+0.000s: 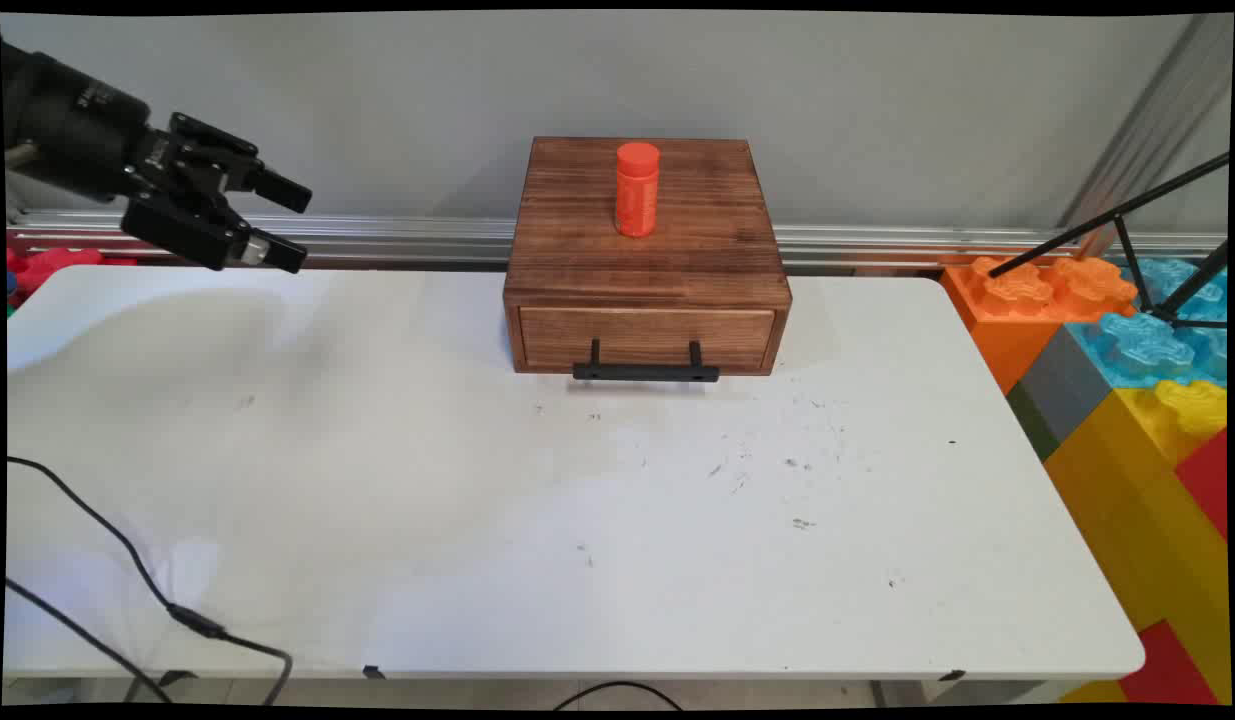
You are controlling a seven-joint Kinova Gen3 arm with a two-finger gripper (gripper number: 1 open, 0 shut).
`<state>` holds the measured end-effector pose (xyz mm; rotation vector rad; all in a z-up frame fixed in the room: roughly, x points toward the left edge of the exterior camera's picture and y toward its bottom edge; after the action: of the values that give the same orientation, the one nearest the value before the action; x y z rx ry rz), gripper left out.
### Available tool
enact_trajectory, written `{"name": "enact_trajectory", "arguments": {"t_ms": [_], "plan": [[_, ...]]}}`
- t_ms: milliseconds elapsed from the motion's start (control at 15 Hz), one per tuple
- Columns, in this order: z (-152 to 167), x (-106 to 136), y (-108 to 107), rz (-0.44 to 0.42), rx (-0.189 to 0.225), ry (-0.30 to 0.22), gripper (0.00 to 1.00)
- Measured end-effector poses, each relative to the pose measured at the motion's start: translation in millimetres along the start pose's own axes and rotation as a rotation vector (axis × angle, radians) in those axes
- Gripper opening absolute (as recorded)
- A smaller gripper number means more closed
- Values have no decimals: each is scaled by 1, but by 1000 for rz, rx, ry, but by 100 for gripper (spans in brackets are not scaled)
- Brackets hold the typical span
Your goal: Open the drawer
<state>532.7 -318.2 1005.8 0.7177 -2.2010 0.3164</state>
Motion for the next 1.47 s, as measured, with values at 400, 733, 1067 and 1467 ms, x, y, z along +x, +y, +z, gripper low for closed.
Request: {"name": "enact_trajectory", "arguments": {"t_ms": [400,733,1067,1467], "plan": [[12,31,10,9,6,-51,100],[42,73,24,-1,16,-54,100],[103,121,42,6,41,-62,100],[205,148,52,71,69,-135,100]]}}
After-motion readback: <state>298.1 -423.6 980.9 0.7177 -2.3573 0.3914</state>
